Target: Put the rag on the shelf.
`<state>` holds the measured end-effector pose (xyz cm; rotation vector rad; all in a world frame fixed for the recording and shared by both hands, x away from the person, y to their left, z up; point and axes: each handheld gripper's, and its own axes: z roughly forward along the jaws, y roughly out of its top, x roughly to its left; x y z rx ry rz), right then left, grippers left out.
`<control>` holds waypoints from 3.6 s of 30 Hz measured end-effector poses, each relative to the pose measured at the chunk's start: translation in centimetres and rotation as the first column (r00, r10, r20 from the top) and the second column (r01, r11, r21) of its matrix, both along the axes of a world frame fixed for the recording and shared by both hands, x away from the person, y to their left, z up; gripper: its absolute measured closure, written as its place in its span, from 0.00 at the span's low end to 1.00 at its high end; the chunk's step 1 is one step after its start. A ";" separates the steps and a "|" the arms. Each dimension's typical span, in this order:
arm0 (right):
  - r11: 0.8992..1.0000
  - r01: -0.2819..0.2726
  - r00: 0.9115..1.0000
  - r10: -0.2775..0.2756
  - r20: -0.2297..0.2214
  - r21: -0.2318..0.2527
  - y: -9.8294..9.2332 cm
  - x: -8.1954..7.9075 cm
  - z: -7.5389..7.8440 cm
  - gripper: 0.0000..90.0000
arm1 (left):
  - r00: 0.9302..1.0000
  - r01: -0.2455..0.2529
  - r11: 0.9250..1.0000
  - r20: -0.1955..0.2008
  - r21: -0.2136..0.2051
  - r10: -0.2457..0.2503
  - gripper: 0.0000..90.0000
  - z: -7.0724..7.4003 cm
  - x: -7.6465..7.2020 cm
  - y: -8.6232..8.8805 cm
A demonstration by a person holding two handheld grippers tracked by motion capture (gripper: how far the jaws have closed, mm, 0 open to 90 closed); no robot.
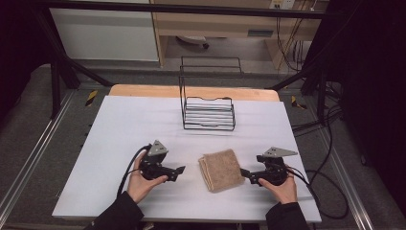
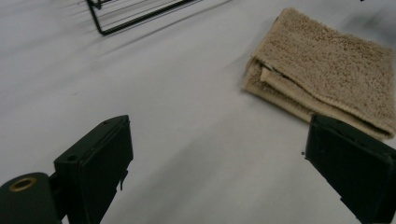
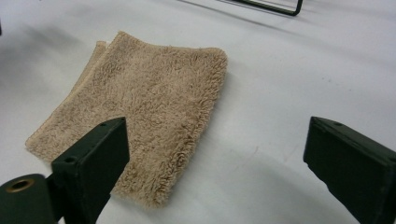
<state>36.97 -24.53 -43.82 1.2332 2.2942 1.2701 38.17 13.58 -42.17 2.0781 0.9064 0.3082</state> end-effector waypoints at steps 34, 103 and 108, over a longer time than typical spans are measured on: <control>1.000 0.014 1.000 -0.014 -0.008 -0.008 0.0 0.0 0.0 0.08 | 0.983 -0.060 0.998 -0.178 -0.027 0.054 0.58 -2.6 3.8 -7.6; 0.999 -0.022 0.991 0.018 -0.130 -0.035 4.7 5.7 -0.9 0.96 | 0.982 -0.047 0.996 -0.185 -0.081 0.031 0.89 -3.2 3.2 -8.0; 0.999 -0.029 0.994 0.027 -0.102 -0.021 4.6 5.1 -0.1 0.96 | 0.985 -0.048 0.993 -0.171 -0.104 0.030 0.90 -3.1 2.8 -7.7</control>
